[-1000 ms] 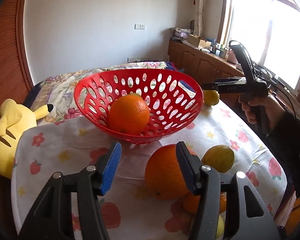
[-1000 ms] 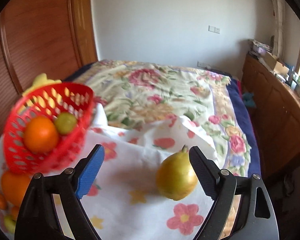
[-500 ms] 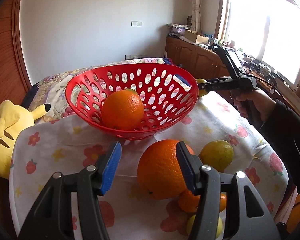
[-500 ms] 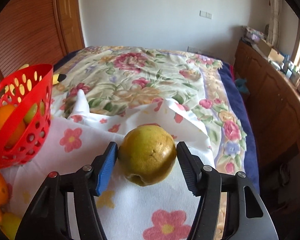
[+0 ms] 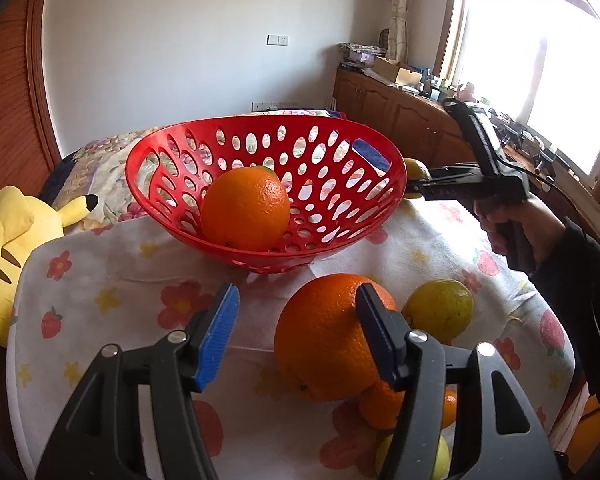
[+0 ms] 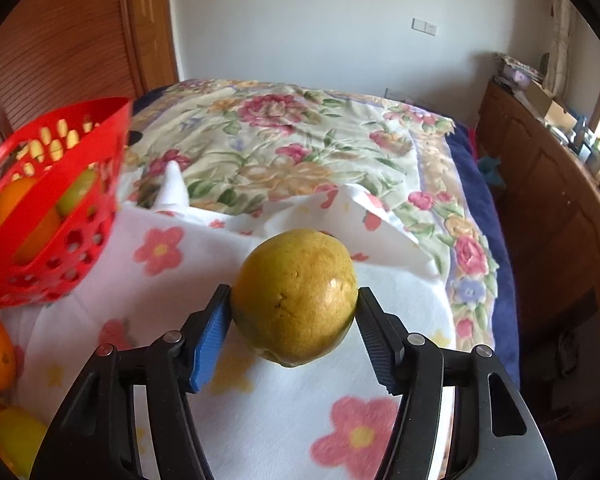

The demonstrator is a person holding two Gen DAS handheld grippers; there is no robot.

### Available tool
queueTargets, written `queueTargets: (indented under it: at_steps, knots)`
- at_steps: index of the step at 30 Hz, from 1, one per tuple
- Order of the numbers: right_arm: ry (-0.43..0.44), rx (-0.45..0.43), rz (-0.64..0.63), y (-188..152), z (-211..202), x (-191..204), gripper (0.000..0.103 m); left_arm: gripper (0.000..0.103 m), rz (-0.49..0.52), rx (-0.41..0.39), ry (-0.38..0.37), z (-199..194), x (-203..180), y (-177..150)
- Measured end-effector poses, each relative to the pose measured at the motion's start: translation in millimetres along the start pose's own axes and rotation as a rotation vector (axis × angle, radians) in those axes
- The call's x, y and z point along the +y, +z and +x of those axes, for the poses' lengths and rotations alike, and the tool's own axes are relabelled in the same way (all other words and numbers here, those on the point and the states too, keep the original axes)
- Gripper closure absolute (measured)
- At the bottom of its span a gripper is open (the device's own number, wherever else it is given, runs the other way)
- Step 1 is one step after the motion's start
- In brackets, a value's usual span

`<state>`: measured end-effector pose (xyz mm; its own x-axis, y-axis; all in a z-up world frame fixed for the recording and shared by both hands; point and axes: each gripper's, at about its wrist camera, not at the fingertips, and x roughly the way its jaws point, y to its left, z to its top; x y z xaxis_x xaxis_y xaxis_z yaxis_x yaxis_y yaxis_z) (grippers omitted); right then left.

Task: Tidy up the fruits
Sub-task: 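Grasp the yellow pear with the right tool while the left tool grasps another orange, then lift the yellow pear with the right tool while the left tool lifts the orange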

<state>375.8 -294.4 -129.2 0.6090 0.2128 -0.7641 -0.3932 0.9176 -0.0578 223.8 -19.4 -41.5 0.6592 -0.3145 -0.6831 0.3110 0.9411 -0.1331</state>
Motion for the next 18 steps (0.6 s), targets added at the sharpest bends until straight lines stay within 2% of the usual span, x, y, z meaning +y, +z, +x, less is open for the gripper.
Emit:
queueTargets:
  at_steps: [12, 18]
  knots:
    - [0.078, -0.062, 0.005, -39, -56, 35, 0.039, 0.038, 0.052, 0.023, -0.042, 8, -22, -1]
    - [0.117, -0.094, -0.006, -50, -81, 55, 0.039, 0.033, 0.041, 0.054, -0.052, 18, -18, -2]
